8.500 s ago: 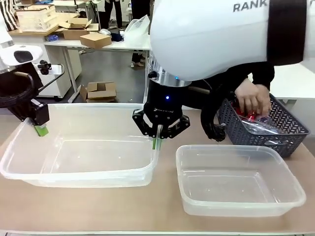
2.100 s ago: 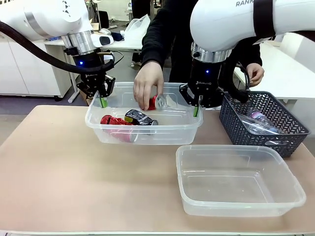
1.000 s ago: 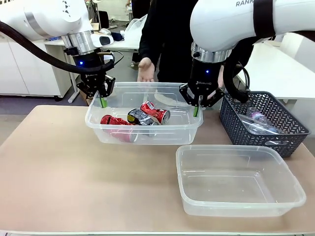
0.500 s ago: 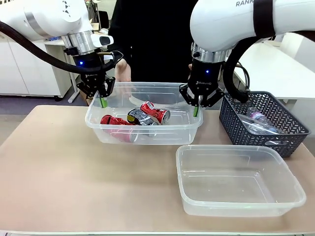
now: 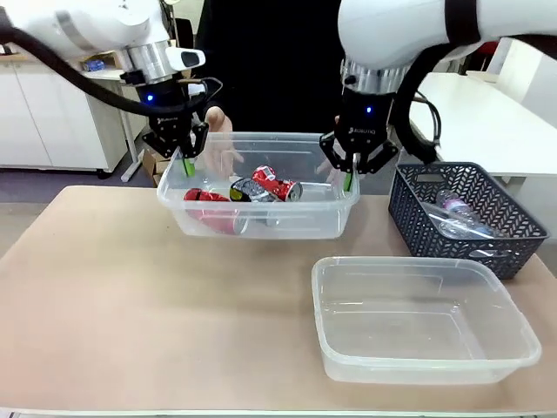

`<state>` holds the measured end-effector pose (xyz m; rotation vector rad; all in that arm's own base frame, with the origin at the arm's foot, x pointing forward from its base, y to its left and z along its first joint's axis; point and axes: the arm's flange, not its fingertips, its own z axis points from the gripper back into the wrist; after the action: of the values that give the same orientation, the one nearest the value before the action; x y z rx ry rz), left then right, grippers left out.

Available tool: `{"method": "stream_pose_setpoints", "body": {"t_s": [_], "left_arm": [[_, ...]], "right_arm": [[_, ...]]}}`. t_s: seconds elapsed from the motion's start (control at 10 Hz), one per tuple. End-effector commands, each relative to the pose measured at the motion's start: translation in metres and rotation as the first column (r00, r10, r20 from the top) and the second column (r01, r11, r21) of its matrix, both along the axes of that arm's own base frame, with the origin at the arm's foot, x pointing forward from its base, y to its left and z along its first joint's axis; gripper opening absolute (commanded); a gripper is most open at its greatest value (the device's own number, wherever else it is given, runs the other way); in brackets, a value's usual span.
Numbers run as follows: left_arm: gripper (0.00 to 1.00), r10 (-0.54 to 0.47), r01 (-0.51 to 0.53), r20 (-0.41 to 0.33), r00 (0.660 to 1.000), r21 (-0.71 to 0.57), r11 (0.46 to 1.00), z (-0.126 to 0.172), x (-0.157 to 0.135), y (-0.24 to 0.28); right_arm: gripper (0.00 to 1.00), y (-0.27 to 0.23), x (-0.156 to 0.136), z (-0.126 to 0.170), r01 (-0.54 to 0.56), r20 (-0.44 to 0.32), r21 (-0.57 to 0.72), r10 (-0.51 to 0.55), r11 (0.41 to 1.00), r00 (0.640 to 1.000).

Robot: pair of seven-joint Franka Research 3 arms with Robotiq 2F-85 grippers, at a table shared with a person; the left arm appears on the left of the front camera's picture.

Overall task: Sort the waste into each basket.
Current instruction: Offer the picked Organizing box to the human, then release the Organizing box you were holding.

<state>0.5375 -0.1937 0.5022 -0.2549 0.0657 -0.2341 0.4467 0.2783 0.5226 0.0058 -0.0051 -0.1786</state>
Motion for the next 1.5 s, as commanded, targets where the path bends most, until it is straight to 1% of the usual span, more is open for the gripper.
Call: {"method": "stream_pose_setpoints", "body": {"t_s": [0.0, 0.1, 0.2, 0.3, 0.4, 0.7, 0.8, 1.4], "left_arm": [[0.05, -0.005, 0.005, 0.026, 1.000, -0.020, 1.000, 0.029, 0.048, -0.001], [0.05, 0.024, -0.024, 0.016, 1.000, -0.038, 0.999, 0.032, 0.068, 0.002], [0.05, 0.022, -0.021, 0.025, 0.999, -0.072, 0.997, 0.031, 0.084, 0.003], [0.05, 0.021, -0.019, 0.022, 1.000, -0.096, 0.995, 0.029, 0.094, 0.002], [0.05, 0.023, -0.021, 0.020, 1.000, -0.090, 0.996, 0.025, 0.099, 0.001], [0.05, 0.041, -0.041, -0.003, 0.999, -0.105, 0.994, 0.019, 0.101, 0.001], [0.05, 0.023, -0.021, 0.018, 1.000, -0.065, 0.998, 0.001, 0.102, -0.001], [0.05, 0.023, -0.021, 0.018, 1.000, -0.065, 0.998, 0.001, 0.102, -0.001]], "right_arm": [[0.04, 0.000, 0.060, 0.023, -0.006, -0.028, -0.043, 0.005, 0.999, 1.000], [0.04, -0.001, 0.082, 0.022, -0.015, -0.047, -0.046, 0.013, 0.999, 0.999], [0.04, -0.004, 0.103, 0.016, -0.001, -0.062, -0.054, -0.002, 0.999, 0.998], [0.04, -0.008, 0.119, 0.005, 0.008, -0.083, -0.043, -0.012, 0.999, 0.996], [0.04, -0.015, 0.130, -0.006, 0.032, -0.104, -0.032, -0.035, 0.999, 0.994], [0.04, -0.021, 0.130, -0.011, 0.045, -0.121, -0.004, -0.045, 0.999, 0.992], [0.04, -0.015, 0.132, -0.009, 0.046, -0.086, 0.006, -0.045, 0.999, 0.995], [0.04, -0.015, 0.132, -0.009, 0.046, -0.086, 0.006, -0.045, 0.999, 0.995]]}}
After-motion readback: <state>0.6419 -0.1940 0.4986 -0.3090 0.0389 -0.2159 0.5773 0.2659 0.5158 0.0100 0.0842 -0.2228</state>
